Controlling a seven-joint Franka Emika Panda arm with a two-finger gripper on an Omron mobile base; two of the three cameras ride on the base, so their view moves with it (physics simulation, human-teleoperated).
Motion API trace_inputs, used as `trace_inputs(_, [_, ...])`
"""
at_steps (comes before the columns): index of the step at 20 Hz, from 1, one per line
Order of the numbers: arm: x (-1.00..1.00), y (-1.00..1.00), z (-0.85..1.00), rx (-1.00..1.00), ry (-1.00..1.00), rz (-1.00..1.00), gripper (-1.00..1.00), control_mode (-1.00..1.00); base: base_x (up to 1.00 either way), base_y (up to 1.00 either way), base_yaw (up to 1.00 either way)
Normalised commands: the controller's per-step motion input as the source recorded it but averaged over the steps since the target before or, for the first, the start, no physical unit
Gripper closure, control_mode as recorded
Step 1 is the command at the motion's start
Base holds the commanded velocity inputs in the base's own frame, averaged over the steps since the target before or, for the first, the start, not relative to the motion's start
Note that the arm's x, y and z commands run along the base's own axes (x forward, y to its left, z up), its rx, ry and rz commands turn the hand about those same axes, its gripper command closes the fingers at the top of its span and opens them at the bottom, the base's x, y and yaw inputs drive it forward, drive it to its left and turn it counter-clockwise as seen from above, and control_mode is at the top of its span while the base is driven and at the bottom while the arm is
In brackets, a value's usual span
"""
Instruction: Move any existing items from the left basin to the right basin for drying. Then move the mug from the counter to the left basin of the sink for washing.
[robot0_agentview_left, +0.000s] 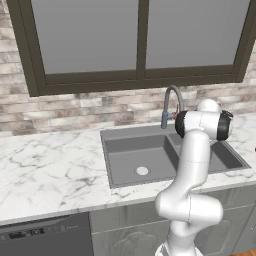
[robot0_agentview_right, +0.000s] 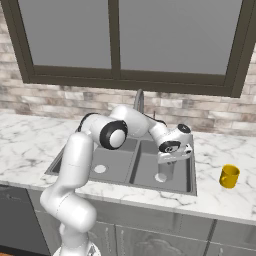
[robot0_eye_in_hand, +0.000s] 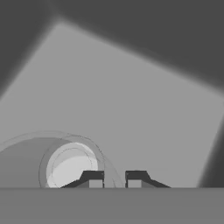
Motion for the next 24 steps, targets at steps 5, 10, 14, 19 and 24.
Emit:
trace_inputs(5, [0.00, 0.00, -0.01, 0.00, -0.01, 0.00, -1.00, -1.00, 0.00, 0.00, 0.00])
trace_inputs(10, [0.01, 0.00, 0.06, 0.00, 0.00, 0.00, -1.00, -1.00, 0.00, 0.00, 0.00])
trace_inputs(14, [0.00, -0.07, 0.65, 0.03, 0.00, 0.00, -1.00, -1.00, 0.00, 0.00, 0.00])
trace_inputs(19, [-0.09, -0.19, 1.00, 0.02, 0.01, -0.02, -1.00, -1.00, 0.00, 0.00, 0.00])
trace_inputs(24, [-0.49, -0.36, 0.63, -0.01, 0.00, -0.02, -1.00, -1.00, 0.00, 0.00, 0.00])
